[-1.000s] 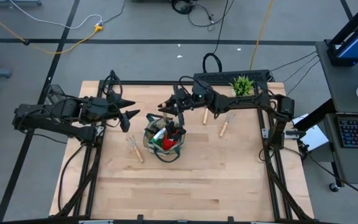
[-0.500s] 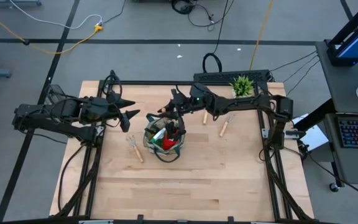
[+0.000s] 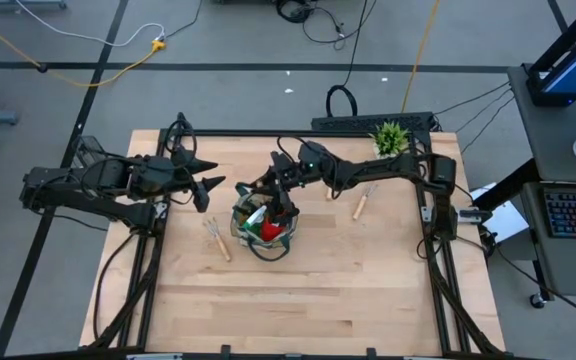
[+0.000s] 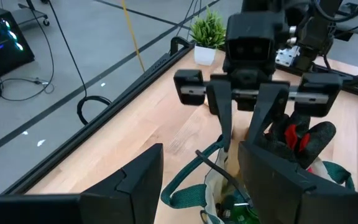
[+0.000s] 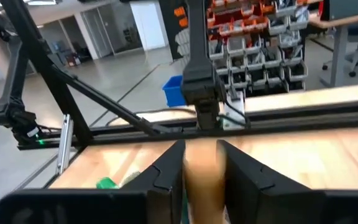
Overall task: Pick & Place Garden tools in Gardening bag
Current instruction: Put the left brown trowel into the brown gardening bag, then put the left brown hand rake into the brown gardening bag
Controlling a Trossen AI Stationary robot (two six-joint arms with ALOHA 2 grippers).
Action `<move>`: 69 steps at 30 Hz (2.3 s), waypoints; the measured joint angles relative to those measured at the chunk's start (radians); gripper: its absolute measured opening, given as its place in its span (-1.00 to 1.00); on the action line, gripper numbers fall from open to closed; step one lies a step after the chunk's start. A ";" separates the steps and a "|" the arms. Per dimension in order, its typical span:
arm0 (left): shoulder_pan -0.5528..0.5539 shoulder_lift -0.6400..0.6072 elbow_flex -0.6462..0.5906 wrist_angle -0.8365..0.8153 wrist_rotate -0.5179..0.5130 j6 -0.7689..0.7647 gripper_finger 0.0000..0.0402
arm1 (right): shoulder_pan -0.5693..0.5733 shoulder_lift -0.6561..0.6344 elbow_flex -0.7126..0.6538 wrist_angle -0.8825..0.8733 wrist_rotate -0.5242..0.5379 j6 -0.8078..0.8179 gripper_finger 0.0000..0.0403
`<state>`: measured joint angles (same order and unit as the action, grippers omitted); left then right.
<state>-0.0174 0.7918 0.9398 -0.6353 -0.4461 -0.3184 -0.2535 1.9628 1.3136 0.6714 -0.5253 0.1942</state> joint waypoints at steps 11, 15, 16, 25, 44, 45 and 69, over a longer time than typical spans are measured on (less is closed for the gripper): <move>0.000 0.000 0.000 -0.001 0.000 0.009 0.07 | 0.000 0.000 0.000 -0.089 0.001 -0.025 -0.53; 0.000 0.000 0.000 -0.001 0.000 0.009 0.07 | 0.000 -0.022 0.000 -0.088 0.019 -0.035 -0.43; 0.000 0.000 0.000 -0.001 0.000 0.009 0.07 | 0.000 -0.033 0.000 -0.086 0.037 -0.044 -0.40; 0.000 0.000 0.000 0.001 0.012 -0.078 0.07 | -0.002 -0.228 0.000 -0.169 0.138 -0.203 -0.30; 0.000 0.000 0.000 -0.005 0.106 -0.110 0.07 | -0.106 -0.606 -0.001 -0.839 0.235 -0.394 -0.97; 0.000 0.000 0.000 -0.005 0.106 -0.110 0.07 | -0.106 -0.614 -0.001 -0.846 0.235 -0.398 -0.98; -0.231 0.369 0.000 -0.554 0.175 -0.167 0.06 | -0.161 -0.628 -0.001 -0.939 0.236 -0.416 -1.00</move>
<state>-0.2488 1.1610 0.9398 -1.1893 -0.2710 -0.4859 -0.4141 1.3350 1.3125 -0.2680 -0.2893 -0.2219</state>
